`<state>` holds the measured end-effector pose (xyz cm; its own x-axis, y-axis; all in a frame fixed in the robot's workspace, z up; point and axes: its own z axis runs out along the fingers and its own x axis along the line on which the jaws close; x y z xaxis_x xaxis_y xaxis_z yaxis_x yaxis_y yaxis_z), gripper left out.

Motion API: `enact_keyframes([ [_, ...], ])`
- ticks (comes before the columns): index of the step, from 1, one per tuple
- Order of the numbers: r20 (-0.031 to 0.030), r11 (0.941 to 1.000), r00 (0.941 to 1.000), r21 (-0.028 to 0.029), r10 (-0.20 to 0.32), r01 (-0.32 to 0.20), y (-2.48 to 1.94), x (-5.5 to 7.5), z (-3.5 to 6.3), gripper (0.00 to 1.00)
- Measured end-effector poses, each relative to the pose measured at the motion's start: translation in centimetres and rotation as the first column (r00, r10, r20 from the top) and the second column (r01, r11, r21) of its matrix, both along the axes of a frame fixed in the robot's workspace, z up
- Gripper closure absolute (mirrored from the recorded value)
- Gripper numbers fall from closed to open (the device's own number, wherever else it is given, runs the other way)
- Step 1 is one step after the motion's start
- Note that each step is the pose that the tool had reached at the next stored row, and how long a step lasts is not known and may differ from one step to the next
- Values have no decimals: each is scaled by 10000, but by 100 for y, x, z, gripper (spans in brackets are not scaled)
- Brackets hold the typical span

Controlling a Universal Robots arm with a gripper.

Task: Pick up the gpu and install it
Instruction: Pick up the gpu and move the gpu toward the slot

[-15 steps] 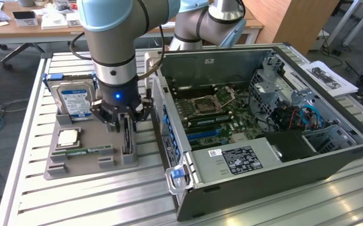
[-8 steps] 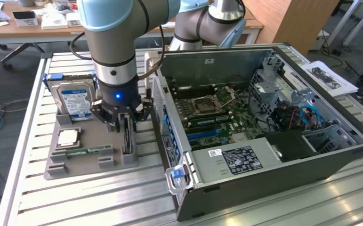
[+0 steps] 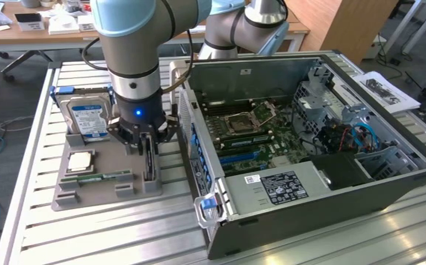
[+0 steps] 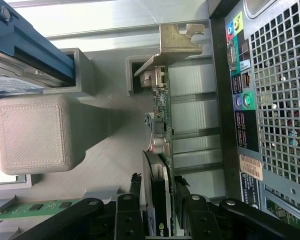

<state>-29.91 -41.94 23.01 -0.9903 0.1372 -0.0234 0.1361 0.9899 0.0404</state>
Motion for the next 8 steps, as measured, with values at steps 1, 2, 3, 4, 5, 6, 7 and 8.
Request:
enact_keyframes([
  [1,0,10000,10000,0,0,0,0,0,0,61],
  [2,0,10000,10000,0,0,0,0,0,0,61],
  [3,0,10000,10000,0,0,0,0,0,0,61],
  [4,0,10000,10000,0,0,0,0,0,0,61],
  [5,0,10000,10000,0,0,0,0,0,0,63],
  [6,0,10000,10000,0,0,0,0,0,0,63],
  [7,0,10000,10000,0,0,0,0,0,0,69],
  [8,0,10000,10000,0,0,0,0,0,0,69],
])
